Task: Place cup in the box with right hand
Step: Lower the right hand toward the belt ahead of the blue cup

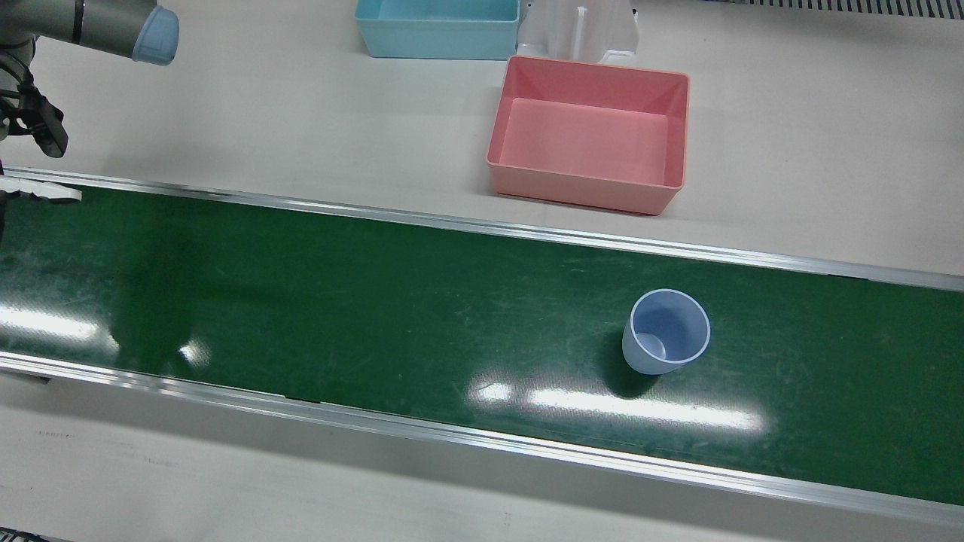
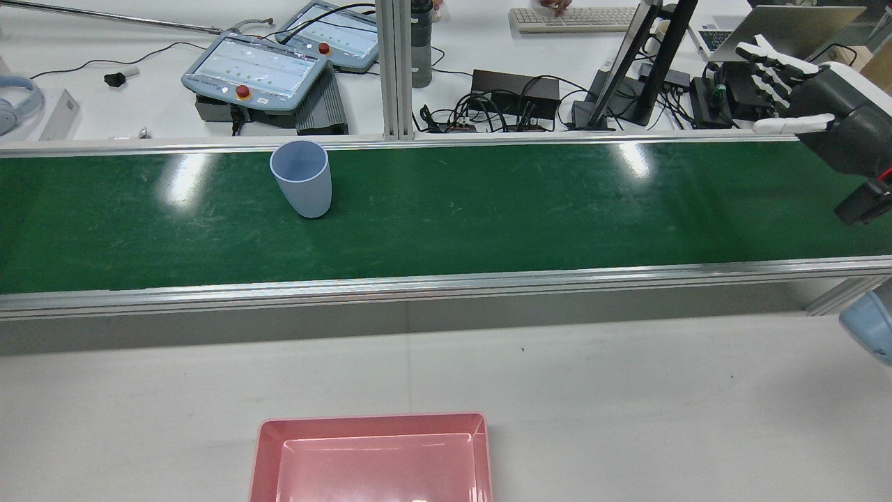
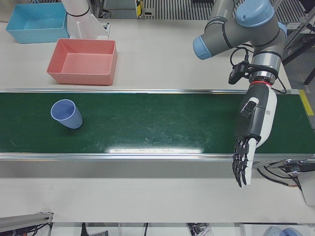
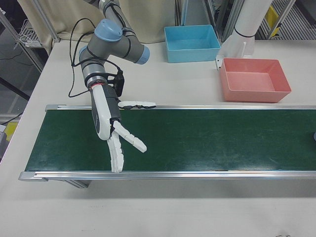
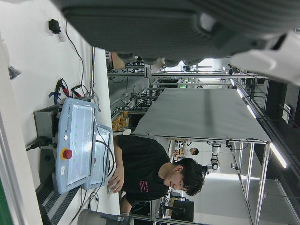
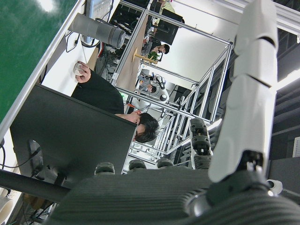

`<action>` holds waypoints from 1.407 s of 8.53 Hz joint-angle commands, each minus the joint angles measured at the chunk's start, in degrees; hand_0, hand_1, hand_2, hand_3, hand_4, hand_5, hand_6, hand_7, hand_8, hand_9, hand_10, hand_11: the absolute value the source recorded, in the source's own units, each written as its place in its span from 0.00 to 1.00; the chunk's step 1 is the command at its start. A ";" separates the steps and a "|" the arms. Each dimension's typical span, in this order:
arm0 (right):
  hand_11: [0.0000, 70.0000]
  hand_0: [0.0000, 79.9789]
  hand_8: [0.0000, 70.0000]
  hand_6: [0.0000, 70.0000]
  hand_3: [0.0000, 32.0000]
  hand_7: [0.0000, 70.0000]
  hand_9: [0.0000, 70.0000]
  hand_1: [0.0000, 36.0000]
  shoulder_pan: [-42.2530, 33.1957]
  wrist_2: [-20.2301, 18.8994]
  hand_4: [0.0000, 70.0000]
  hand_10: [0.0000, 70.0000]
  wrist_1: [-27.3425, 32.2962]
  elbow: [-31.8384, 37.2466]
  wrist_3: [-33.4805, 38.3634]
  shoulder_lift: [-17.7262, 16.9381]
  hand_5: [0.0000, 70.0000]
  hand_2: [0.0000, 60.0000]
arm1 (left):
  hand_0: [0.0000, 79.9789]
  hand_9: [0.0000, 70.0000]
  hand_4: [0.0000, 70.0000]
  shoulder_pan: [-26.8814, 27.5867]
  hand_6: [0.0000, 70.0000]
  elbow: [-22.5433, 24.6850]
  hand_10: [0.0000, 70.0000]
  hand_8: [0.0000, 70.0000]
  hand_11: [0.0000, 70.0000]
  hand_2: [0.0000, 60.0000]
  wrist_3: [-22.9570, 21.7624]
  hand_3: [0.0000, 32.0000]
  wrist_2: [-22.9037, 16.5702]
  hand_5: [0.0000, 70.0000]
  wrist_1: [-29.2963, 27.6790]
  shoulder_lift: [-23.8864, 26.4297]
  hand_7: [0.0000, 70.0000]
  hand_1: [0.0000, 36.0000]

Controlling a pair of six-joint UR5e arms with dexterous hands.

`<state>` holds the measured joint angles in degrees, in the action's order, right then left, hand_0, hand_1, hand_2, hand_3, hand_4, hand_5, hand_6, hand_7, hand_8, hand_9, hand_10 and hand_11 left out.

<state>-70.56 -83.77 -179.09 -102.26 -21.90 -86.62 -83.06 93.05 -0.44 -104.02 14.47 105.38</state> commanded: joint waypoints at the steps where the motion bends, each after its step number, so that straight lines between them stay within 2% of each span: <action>1: 0.00 0.65 0.00 0.00 0.00 0.00 0.00 0.66 3.04 3.26 0.00 0.00 -7.92 -4.33 7.57 -0.84 0.08 0.10 | 0.00 0.00 0.00 0.00 0.00 0.02 0.00 0.00 0.00 0.00 0.00 0.00 -0.04 0.00 -0.15 -0.09 0.00 0.00; 2: 0.00 0.65 0.00 0.00 0.00 0.00 0.00 0.65 5.06 3.34 0.00 0.00 -9.68 -4.52 8.53 -0.57 0.08 0.08 | 0.00 0.00 0.00 0.00 0.00 0.02 0.00 0.00 0.00 0.00 0.00 0.00 -0.04 0.00 -0.15 0.00 0.00 0.00; 3: 0.00 0.65 0.00 0.00 0.00 0.00 0.00 0.65 7.34 3.35 0.00 0.00 -13.01 -4.70 12.54 -0.57 0.08 0.07 | 0.00 0.00 0.00 0.00 0.00 0.02 0.00 0.00 0.00 0.00 0.00 0.00 -0.04 0.00 -0.06 0.00 0.00 0.00; 5: 0.00 0.65 0.00 0.00 0.00 0.00 0.00 0.64 7.45 3.26 0.00 0.00 -19.43 -9.43 13.38 1.52 0.08 0.05 | 0.00 0.00 0.00 0.00 0.00 0.02 0.00 0.00 0.00 0.00 0.00 0.00 -0.04 0.00 0.03 0.00 0.00 0.00; 6: 0.00 0.65 0.00 0.00 0.00 0.00 0.00 0.64 7.54 3.17 0.00 0.00 -20.85 -10.40 13.11 1.97 0.08 0.05 | 0.00 0.00 0.00 0.00 0.00 0.02 0.00 0.00 0.00 0.00 0.00 0.00 -0.04 0.00 -0.06 0.00 0.00 0.00; 7: 0.00 0.66 0.00 0.00 0.00 0.00 0.00 0.64 7.54 3.17 0.00 0.00 -21.82 -12.41 12.50 1.89 0.08 0.05 | 0.00 0.00 0.00 0.00 0.00 0.02 0.00 0.00 0.00 0.00 0.00 0.00 0.04 0.00 -0.06 0.00 0.00 0.00; 10: 0.00 0.66 0.00 0.00 0.00 0.00 0.00 0.66 7.80 3.26 0.00 0.00 -22.36 -12.43 11.44 1.80 0.08 0.05 | 0.00 0.00 0.00 0.00 0.00 -0.06 0.00 0.00 0.00 0.00 0.00 0.00 0.04 0.00 -0.15 0.00 0.00 0.00; 12: 0.00 0.66 0.00 0.00 0.00 0.00 0.00 0.67 8.16 4.13 0.00 0.00 -22.44 -12.08 7.07 2.42 0.08 0.06 | 0.00 0.00 0.00 0.00 0.00 0.02 0.00 0.00 0.00 0.00 0.00 0.00 -0.04 0.00 -0.15 -0.09 0.00 0.00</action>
<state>-62.72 -80.47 -201.40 -114.55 -11.28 -84.72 -83.06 93.03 -0.44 -104.00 14.33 105.36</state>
